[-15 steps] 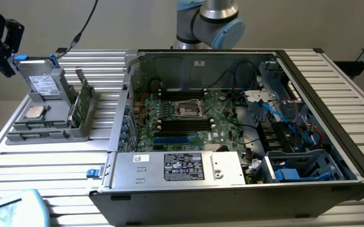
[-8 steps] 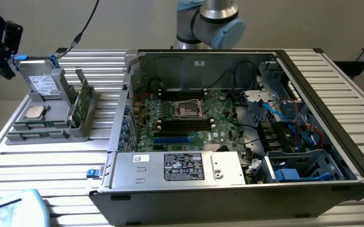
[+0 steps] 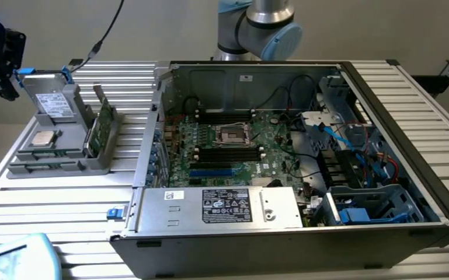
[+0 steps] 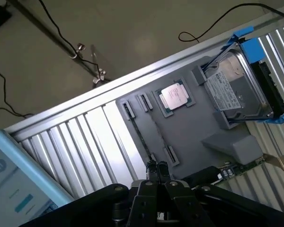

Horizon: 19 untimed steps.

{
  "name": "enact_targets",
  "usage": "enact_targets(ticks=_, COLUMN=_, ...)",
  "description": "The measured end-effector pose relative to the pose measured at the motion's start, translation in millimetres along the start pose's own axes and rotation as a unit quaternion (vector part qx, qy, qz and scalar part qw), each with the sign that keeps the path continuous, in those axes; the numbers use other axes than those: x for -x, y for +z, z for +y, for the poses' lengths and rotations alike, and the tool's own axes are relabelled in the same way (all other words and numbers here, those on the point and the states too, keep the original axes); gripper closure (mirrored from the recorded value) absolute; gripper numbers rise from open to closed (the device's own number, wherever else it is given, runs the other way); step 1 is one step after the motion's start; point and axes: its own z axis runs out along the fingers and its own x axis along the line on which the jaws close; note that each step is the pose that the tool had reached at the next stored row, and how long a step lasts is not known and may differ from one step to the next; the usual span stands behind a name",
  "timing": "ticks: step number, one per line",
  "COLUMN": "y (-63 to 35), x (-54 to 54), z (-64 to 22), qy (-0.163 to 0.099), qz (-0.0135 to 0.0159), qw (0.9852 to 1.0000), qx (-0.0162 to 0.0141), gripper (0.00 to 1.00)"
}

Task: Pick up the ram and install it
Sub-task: 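Pick up the ram and move it above insertion slot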

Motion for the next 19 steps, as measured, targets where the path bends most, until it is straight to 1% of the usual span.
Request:
enact_targets(ticks=1, y=0.1, x=0.0, z=0.0, qy=-0.007, qz=0.0007, qw=1.0000, qx=-0.0020, gripper=0.89)
enact_targets(ticks=2, y=0.3, x=0.0, z=-0.1, qy=-0.014, qz=0.0008, qw=0.9999, qx=-0.0048, gripper=0.89)
enact_targets(ticks=3, y=0.6, x=0.0, z=-0.2, qy=-0.021, qz=0.0004, qw=0.9997, qx=-0.0083, gripper=0.89)
enact_targets(ticks=6, y=1.3, x=0.0, z=-0.3, qy=-0.040, qz=-0.0029, qw=0.9990, qx=-0.0215, gripper=0.89)
enact_targets(ticks=7, y=1.5, x=0.0, z=-0.3, qy=-0.045, qz=-0.0036, qw=0.9987, qx=-0.0248, gripper=0.89)
enact_targets(ticks=8, y=2.0, x=0.0, z=-0.5, qy=-0.051, qz=-0.0035, qw=0.9983, qx=-0.0260, gripper=0.89)
enact_targets(ticks=11, y=4.2, x=-0.1, z=-0.6, qy=-0.074, qz=-0.0015, qw=0.9969, qx=-0.0260, gripper=0.89)
enact_targets(ticks=13, y=6.1, x=-0.1, z=-0.9, qy=-0.092, qz=0.0002, qw=0.9954, qx=-0.0258, gripper=0.89)
enact_targets(ticks=16, y=9.0, x=-0.1, z=-1.2, qy=-0.119, qz=0.0028, qw=0.9926, qx=-0.0255, gripper=0.89)
enact_targets(ticks=19, y=11.5, x=-0.1, z=-1.5, qy=-0.146, qz=0.0054, qw=0.9889, qx=-0.0251, gripper=0.89)
